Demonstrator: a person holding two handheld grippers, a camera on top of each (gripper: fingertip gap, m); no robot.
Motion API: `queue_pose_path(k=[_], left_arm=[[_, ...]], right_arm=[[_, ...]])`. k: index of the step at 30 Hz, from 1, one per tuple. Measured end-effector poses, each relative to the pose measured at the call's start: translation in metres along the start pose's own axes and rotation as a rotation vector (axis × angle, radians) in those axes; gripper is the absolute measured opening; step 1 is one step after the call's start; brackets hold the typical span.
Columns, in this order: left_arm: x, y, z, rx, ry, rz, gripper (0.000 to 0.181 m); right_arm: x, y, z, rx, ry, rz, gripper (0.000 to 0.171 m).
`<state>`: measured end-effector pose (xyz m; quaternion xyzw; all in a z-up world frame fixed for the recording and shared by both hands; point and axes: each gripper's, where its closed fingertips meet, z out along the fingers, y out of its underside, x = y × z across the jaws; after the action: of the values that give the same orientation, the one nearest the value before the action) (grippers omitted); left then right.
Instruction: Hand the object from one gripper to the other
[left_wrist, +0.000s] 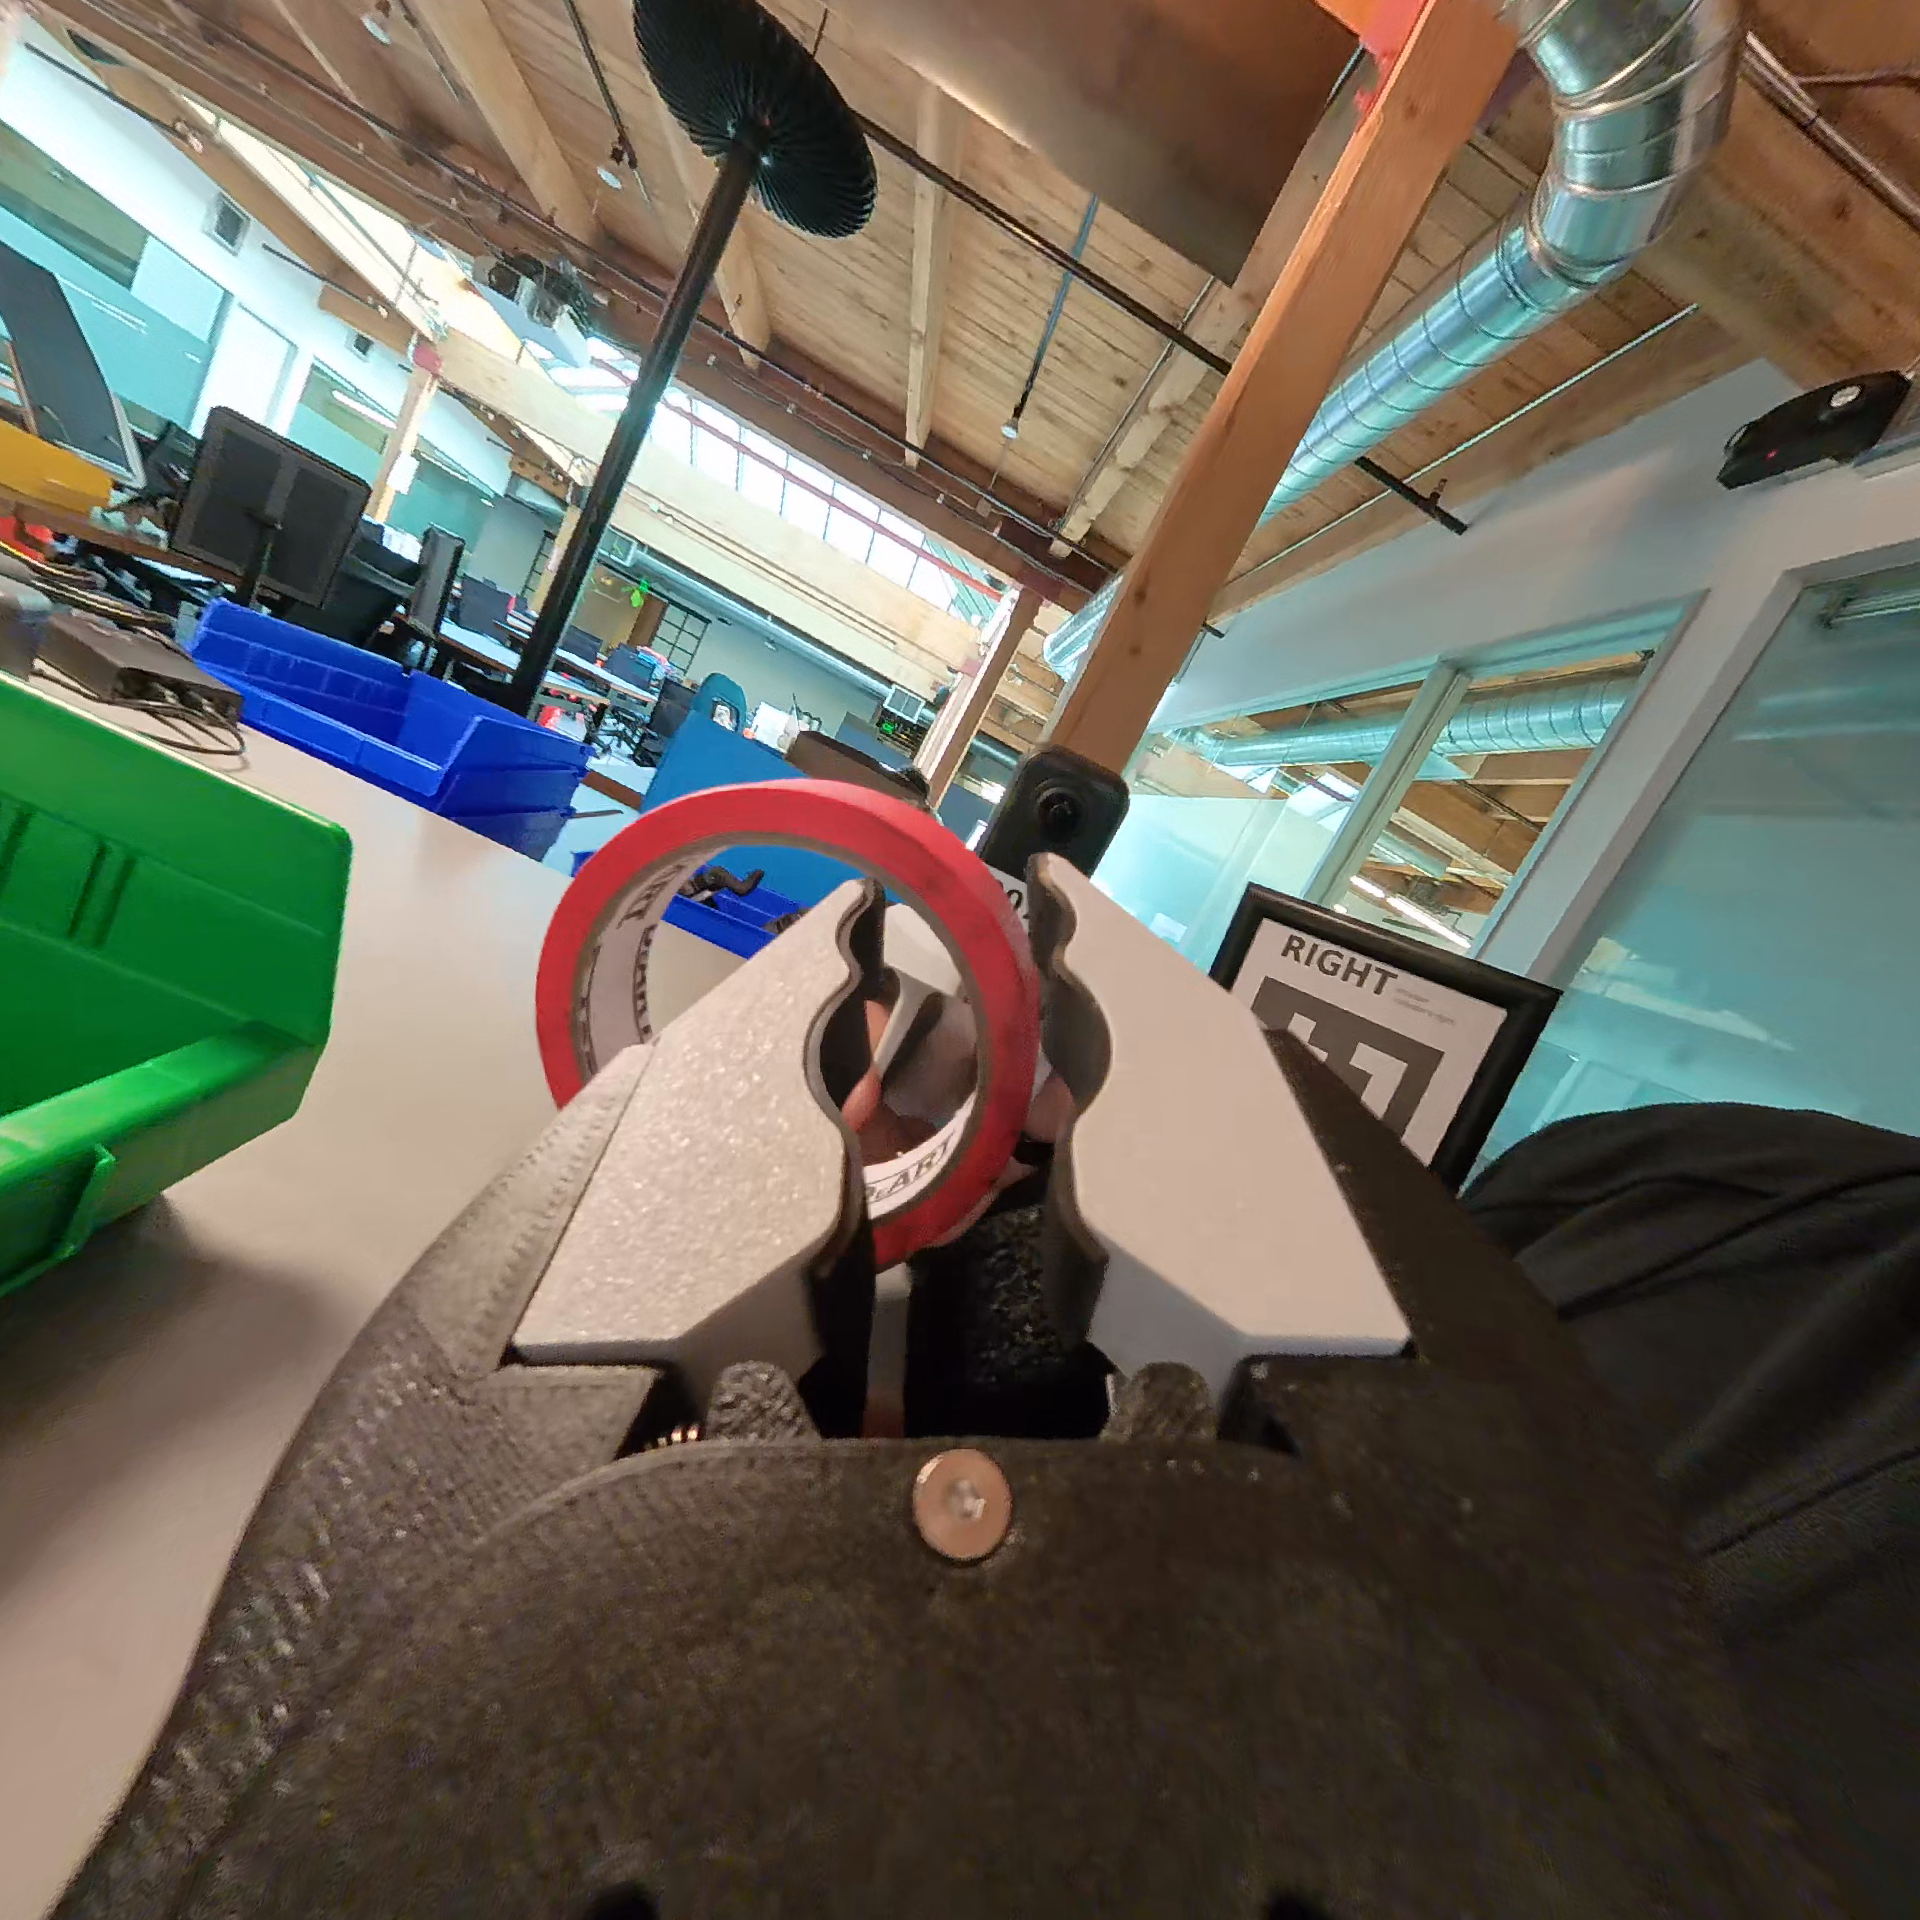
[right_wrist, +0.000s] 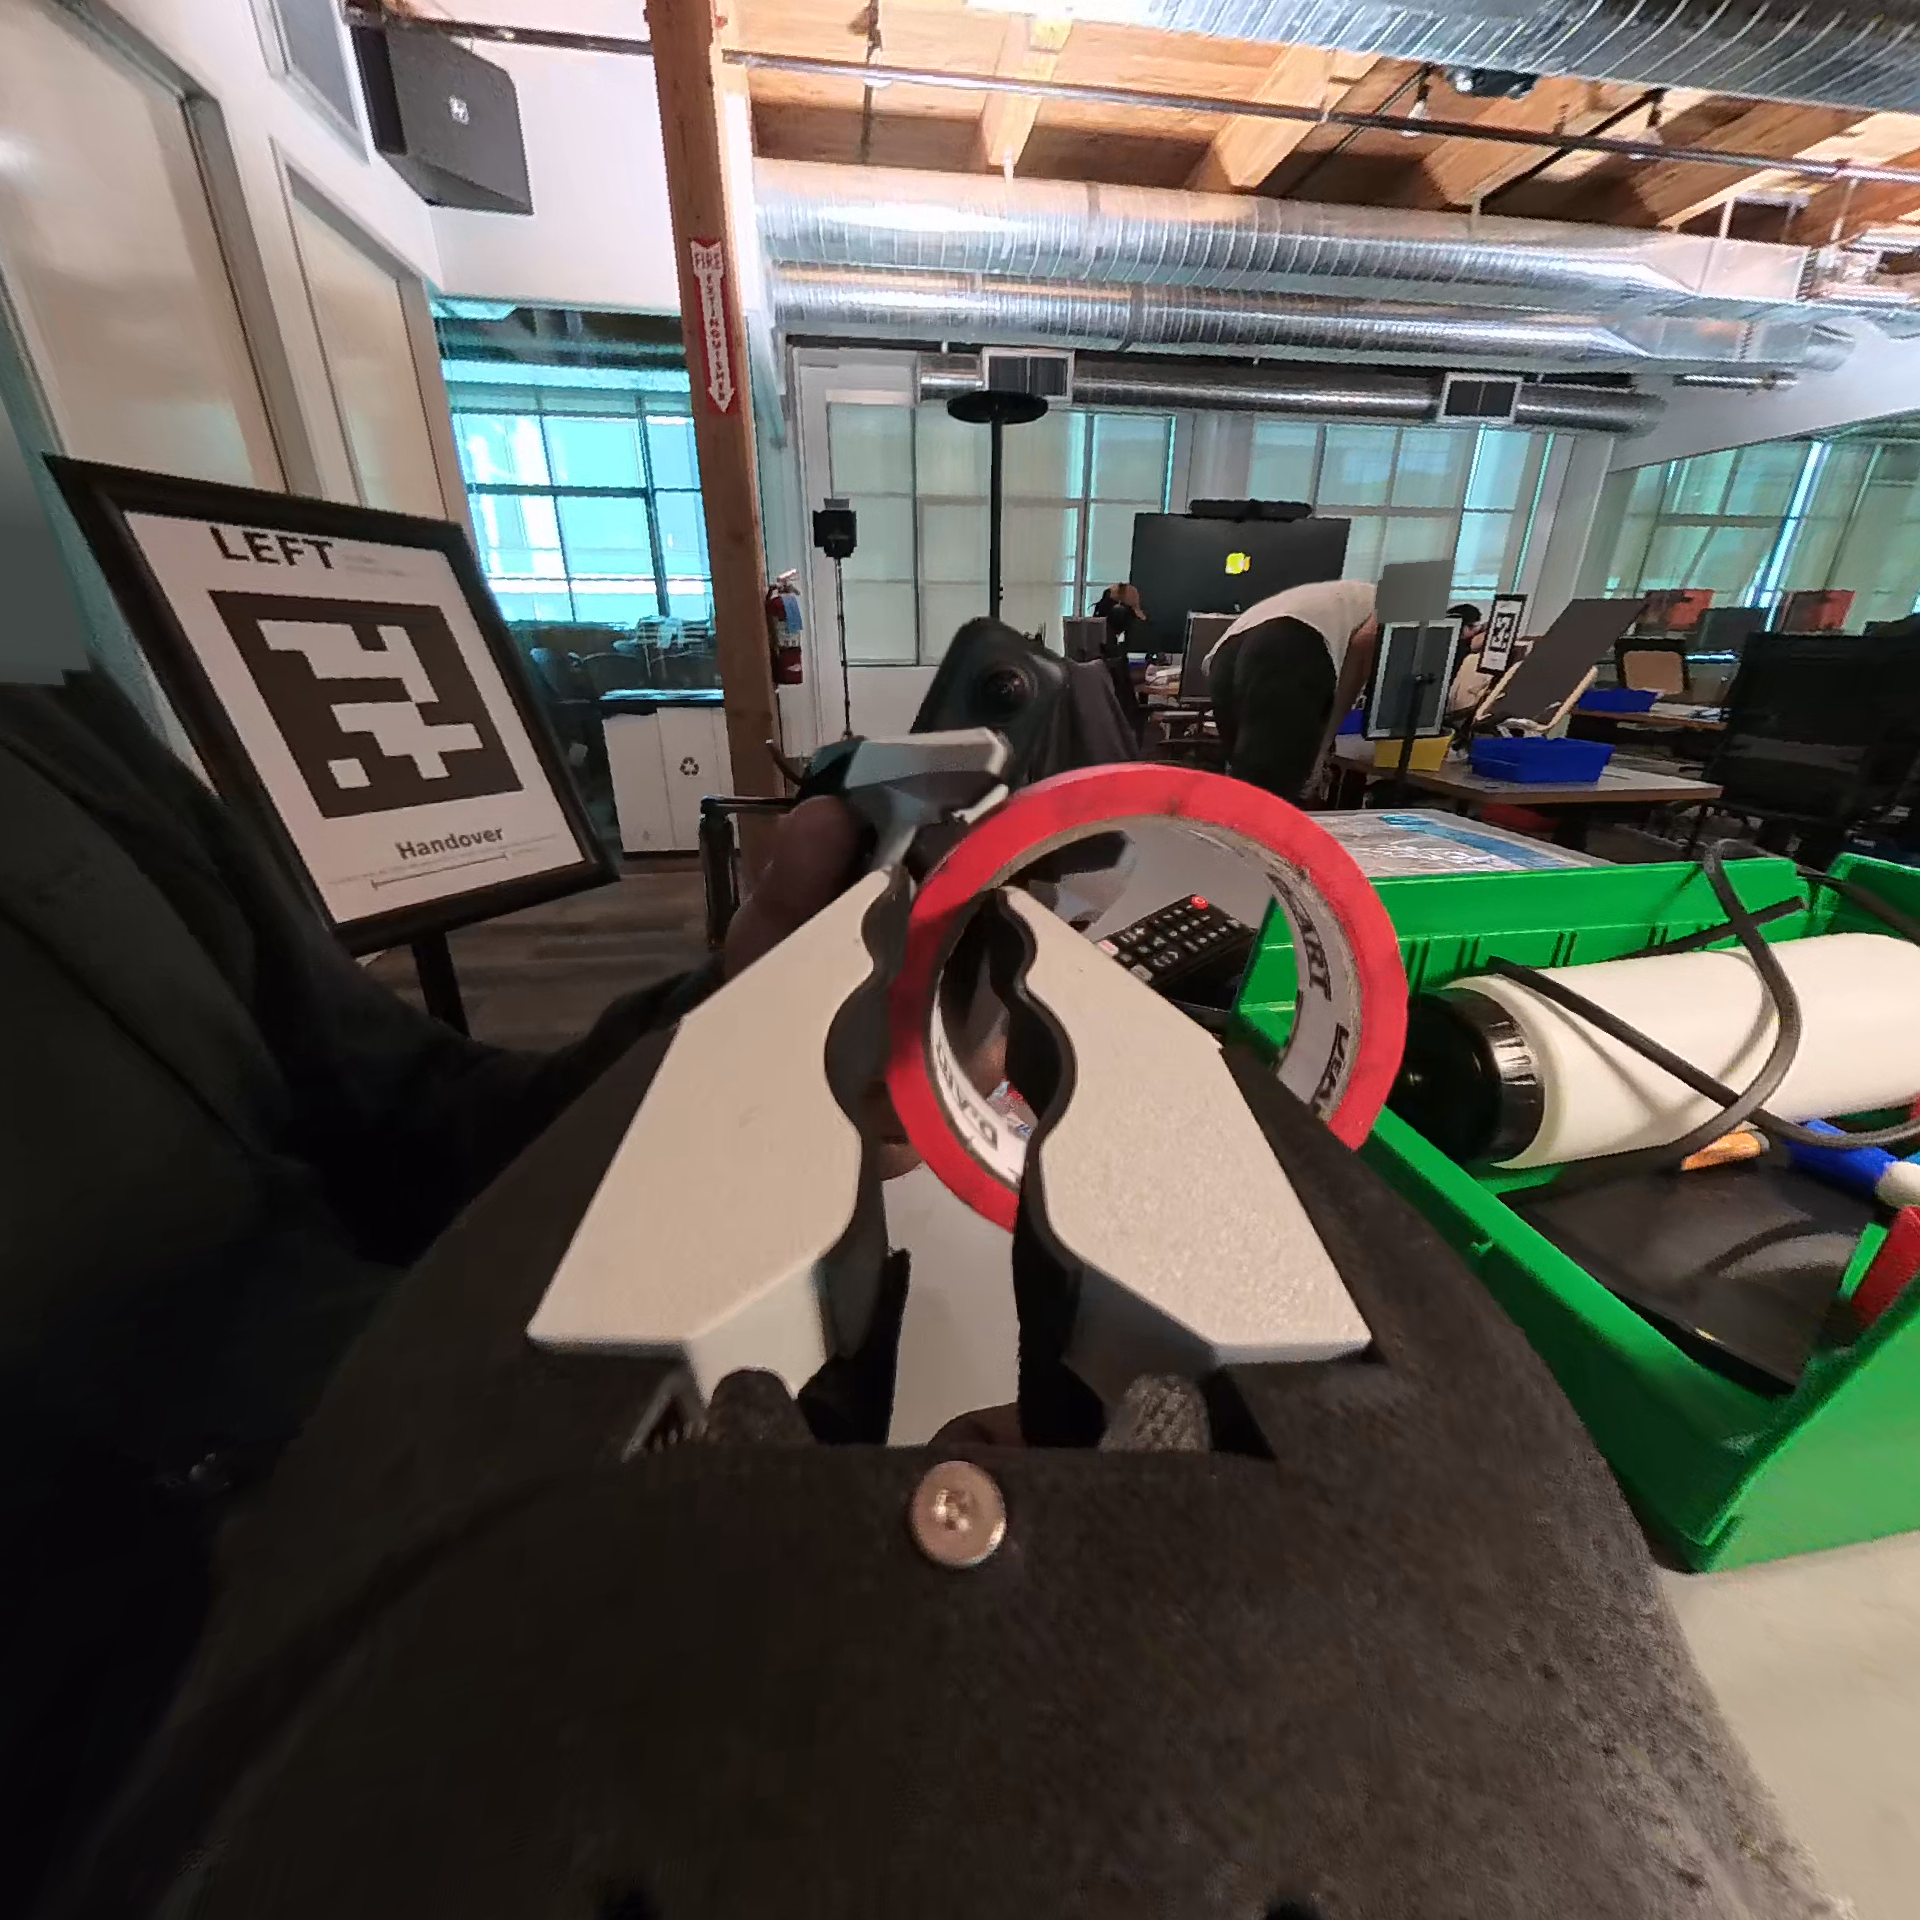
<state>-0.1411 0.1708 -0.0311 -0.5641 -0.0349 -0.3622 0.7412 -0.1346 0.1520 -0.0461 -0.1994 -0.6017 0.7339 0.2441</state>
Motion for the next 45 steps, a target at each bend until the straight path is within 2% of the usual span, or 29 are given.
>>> queue_pose_path(k=[3, 7, 11, 12, 15, 20, 25, 27, 29, 32, 37, 39, 40, 43, 45], left_arm=[[0.003, 0.001, -0.001, -0.007, 0.013, 0.037, 0.019], [0.007, 0.009, 0.002, -0.055, 0.013, 0.115, 0.016], [0.013, 0.019, 0.005, -0.107, 0.03, 0.166, 0.014], [0.013, 0.021, 0.006, -0.114, 0.024, 0.172, 0.014], [0.01, 0.018, 0.006, -0.097, 0.008, 0.148, 0.014], [-0.002, 0.002, 0.001, -0.012, -0.04, 0.068, 0.035], [0.004, 0.006, 0.001, -0.032, -0.002, 0.075, 0.025], [0.004, 0.007, 0.001, -0.043, -0.003, 0.099, 0.018], [0.005, 0.012, 0.003, -0.072, -0.01, 0.136, 0.015], [0.01, 0.021, 0.006, -0.115, -0.004, 0.201, 0.016], [0.006, 0.015, 0.006, -0.079, -0.023, 0.158, 0.021], [0.007, 0.014, 0.004, -0.078, -0.007, 0.148, 0.023], [0.007, 0.014, 0.004, -0.074, -0.007, 0.154, 0.013], [0.011, 0.015, 0.004, -0.081, 0.004, 0.183, 0.017], [0.012, 0.018, 0.005, -0.097, 0.009, 0.19, 0.014]], right_arm=[[0.002, 0.001, 0.0, -0.001, 0.005, 0.03, 0.017], [0.015, -0.01, -0.008, 0.081, 0.005, 0.213, 0.031], [0.017, -0.019, -0.014, 0.139, -0.027, 0.299, 0.03], [0.019, -0.018, -0.014, 0.139, -0.014, 0.289, 0.024], [0.019, -0.018, -0.014, 0.129, 0.024, 0.196, 0.021], [0.013, -0.008, -0.007, 0.057, 0.039, 0.074, 0.016], [0.001, -0.001, -0.002, 0.015, -0.011, 0.056, 0.017], [0.009, -0.002, -0.002, 0.027, 0.011, 0.124, 0.028], [0.014, -0.01, -0.007, 0.075, 0.011, 0.198, 0.032], [0.019, -0.015, -0.012, 0.115, 0.001, 0.262, 0.025], [0.014, -0.015, -0.01, 0.098, 0.024, 0.141, 0.017], [0.012, -0.015, -0.01, 0.101, 0.016, 0.13, 0.017], [0.011, -0.016, -0.01, 0.105, 0.005, 0.147, 0.017], [0.015, -0.017, -0.011, 0.119, 0.0, 0.216, 0.026], [0.016, -0.018, -0.012, 0.127, 0.007, 0.203, 0.021]])
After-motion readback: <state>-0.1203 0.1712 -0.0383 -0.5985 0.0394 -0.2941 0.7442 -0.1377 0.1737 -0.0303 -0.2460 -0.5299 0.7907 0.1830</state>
